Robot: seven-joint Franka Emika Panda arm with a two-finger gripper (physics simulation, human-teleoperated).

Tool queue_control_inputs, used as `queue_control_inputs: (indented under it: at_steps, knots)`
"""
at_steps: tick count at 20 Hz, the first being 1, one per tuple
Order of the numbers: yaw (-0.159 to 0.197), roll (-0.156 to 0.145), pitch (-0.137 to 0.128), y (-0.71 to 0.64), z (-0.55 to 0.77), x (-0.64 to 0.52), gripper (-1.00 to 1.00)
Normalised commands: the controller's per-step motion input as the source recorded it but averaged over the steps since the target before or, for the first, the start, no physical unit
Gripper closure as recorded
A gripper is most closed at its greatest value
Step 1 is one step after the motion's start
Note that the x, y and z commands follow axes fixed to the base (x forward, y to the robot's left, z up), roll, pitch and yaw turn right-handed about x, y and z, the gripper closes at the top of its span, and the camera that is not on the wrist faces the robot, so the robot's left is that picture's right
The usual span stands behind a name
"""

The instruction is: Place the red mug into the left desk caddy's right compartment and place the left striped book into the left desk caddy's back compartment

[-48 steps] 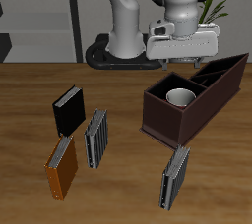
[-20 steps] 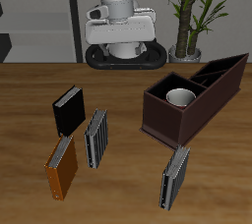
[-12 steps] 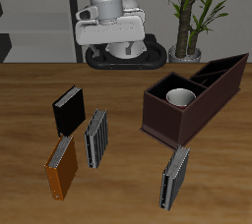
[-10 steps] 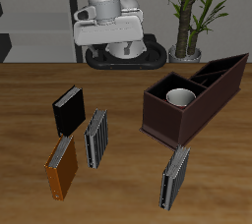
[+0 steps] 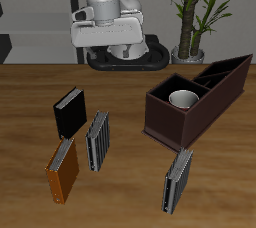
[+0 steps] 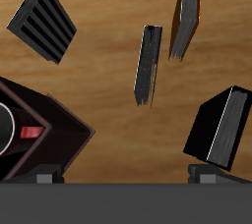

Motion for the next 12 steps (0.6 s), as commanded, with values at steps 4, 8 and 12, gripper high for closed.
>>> queue_control_inputs:
  at_steps: [4, 8, 12]
  knots:
    - [0.021, 0.017, -0.006, 0.01, 0.1, 0.27, -1.0]
    - [0.019, 0.01, -0.016, 0.02, 0.07, 0.18, -1.0]
    - [0.008, 0.016, 0.007, 0.02, 0.0, 0.13, -1.0]
